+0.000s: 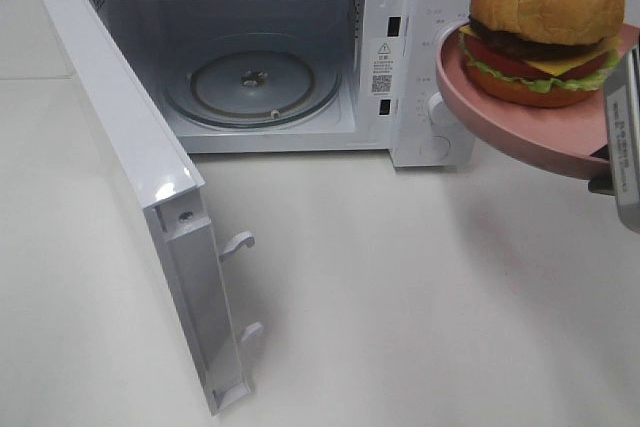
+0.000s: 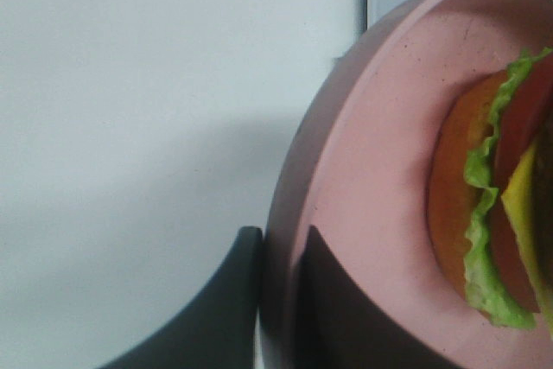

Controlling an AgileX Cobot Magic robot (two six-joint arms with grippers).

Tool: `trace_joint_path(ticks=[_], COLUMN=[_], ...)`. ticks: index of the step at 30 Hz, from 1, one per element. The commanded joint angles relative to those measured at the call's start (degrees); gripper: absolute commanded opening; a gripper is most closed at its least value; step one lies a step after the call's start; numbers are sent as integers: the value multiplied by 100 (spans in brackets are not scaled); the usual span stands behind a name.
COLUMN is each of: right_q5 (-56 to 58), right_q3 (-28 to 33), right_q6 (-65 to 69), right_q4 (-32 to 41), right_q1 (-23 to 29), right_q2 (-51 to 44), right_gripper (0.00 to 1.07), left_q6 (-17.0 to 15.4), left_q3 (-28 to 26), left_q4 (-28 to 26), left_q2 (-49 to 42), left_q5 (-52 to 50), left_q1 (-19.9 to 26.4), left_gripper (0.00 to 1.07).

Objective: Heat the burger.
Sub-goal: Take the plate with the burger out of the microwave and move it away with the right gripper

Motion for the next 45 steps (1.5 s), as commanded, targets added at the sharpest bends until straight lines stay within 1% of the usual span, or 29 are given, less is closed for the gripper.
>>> trace_joint_path(ticks=[1, 3, 4, 6, 7, 8, 10, 11, 12, 13, 14, 15, 16, 17, 21, 28, 30, 31, 33, 34, 36, 39, 41, 42, 44, 45], right_q5=[-218, -138, -138, -34, -34, 52, 97, 166, 166, 286, 332, 332, 435, 435, 722, 1077, 1163, 1163, 1175, 1175, 1249, 1232, 1066, 1066, 1008, 1008], right_q3=[-57, -57, -57, -57, -57, -57, -57, -57, -57, -57, -57, -57, -57, -57, -57, -57, -57, -57, -57, -57, -57, -57, -57, -57, -57, -57], right_q6=[378, 1129, 1129, 1650, 1650, 2000, 2166, 2447, 2447, 2664, 2767, 2767, 2968, 2968, 3518, 4389, 4939, 4939, 5535, 5535, 6039, 6337, 6738, 6738, 6904, 6904], right_q4=[-413, -814, -814, -1117, -1117, -1312, -1409, -1581, -1581, -1748, -1805, -1805, -1960, -1960, -2320, -2802, -2991, -2991, -3214, -3214, -3478, -3587, -3633, -3633, -3747, -3747], right_q1=[-29, -29, -29, -29, -29, -29, -46, -172, -172, -390, -493, -493, -699, -699, -1043, -1100, -1100, -1100, -1100, -1100, -1100, -1175, -1455, -1455, -1748, -1748], right_q2=[-109, -109, -109, -109, -109, -109, -109, -97, -97, -74, -57, -57, -11, -11, 235, 602, 779, 779, 957, 957, 1152, 1255, 1427, 1427, 1770, 1770], right_gripper=[0, 0, 0, 0, 0, 0, 0, 0, 0, 0, 0, 0, 0, 0, 0, 0, 0, 0, 0, 0, 0, 0, 0, 0, 0, 0], left_q6=[-6, -6, -6, -6, -6, -6, -6, -6, -6, -6, -6, -6, -6, -6, -6, -6, -6, -6, -6, -6, -6, -6, -6, -6, -6, -6], left_q3=[11, 11, 11, 11, 11, 11, 11, 11, 11, 11, 11, 11, 11, 11, 11, 11, 11, 11, 11, 11, 11, 11, 11, 11, 11, 11], left_q4=[0, 0, 0, 0, 0, 0, 0, 0, 0, 0, 0, 0, 0, 0, 0, 0, 0, 0, 0, 0, 0, 0, 0, 0, 0, 0], left_q2=[-97, -97, -97, -97, -97, -97, -97, -97, -97, -97, -97, -97, -97, -97, -97, -97, -97, -97, -97, -97, -97, -97, -97, -97, -97, -97], left_q5=[-17, -17, -17, -17, -17, -17, -17, -17, -17, -17, -17, -17, -17, -17, -17, -17, -17, -17, -17, -17, -17, -17, -17, -17, -17, -17], left_q1=[17, 17, 17, 17, 17, 17, 17, 17, 17, 17, 17, 17, 17, 17, 17, 17, 17, 17, 17, 17, 17, 17, 17, 17, 17, 17], left_gripper=[101, 101, 101, 101, 101, 101, 101, 101, 101, 101, 101, 101, 101, 101, 101, 101, 101, 101, 101, 101, 101, 101, 101, 101, 101, 101])
